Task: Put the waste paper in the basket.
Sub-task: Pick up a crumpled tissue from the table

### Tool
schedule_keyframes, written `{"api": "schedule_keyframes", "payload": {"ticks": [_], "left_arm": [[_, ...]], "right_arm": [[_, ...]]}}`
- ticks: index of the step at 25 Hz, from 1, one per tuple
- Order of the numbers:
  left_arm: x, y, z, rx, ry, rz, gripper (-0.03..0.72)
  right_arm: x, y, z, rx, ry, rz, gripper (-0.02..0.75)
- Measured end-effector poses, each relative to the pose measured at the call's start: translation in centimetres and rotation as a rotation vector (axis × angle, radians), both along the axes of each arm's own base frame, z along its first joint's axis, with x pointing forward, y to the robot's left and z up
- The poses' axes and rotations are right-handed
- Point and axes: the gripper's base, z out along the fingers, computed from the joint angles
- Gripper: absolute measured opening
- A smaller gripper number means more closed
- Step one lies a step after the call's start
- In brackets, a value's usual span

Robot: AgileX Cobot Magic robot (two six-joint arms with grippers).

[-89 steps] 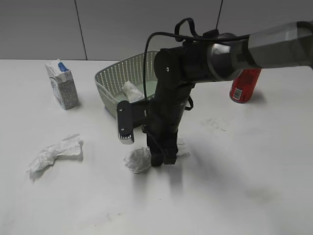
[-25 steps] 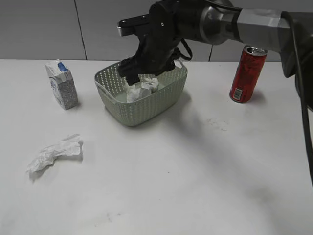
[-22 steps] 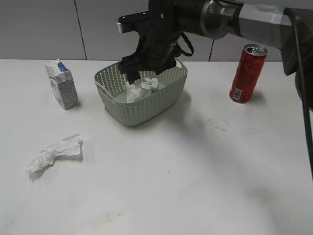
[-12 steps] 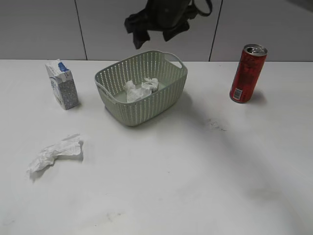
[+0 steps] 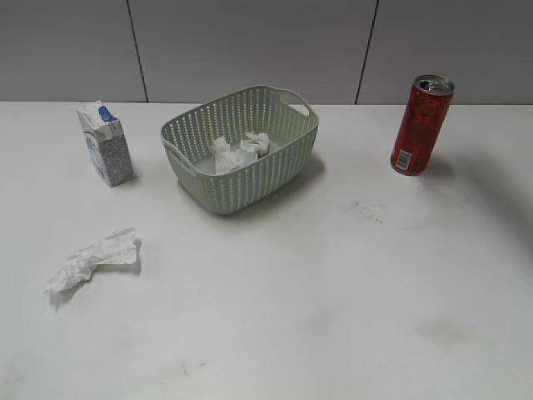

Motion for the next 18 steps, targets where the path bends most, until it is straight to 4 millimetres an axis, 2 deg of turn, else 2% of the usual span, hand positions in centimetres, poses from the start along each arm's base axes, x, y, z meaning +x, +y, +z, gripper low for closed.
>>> {"api": "schedule_keyframes", "payload": {"ticks": [2, 5, 11, 18], "left_arm": [[0.0, 0.0, 0.0, 0.000, 0.000, 0.000, 0.561], [0.0, 0.0, 0.0, 0.000, 0.000, 0.000, 0.561], [0.0, 0.0, 0.0, 0.000, 0.000, 0.000, 0.561], [0.0, 0.0, 0.0, 0.000, 0.000, 0.000, 0.561]], "right_arm": [[-0.8, -2.9, 0.5, -0.004, 0.018, -0.059, 0.594], [-2.6, -5.2, 0.7, -0.040, 0.099, -0.080, 0.593], [-6.3, -5.6, 0.0, -0.057, 0.223, -0.049, 0.592], [-12.4, -6.4, -0.7, -0.078, 0.284, -0.043, 0.592]]}}
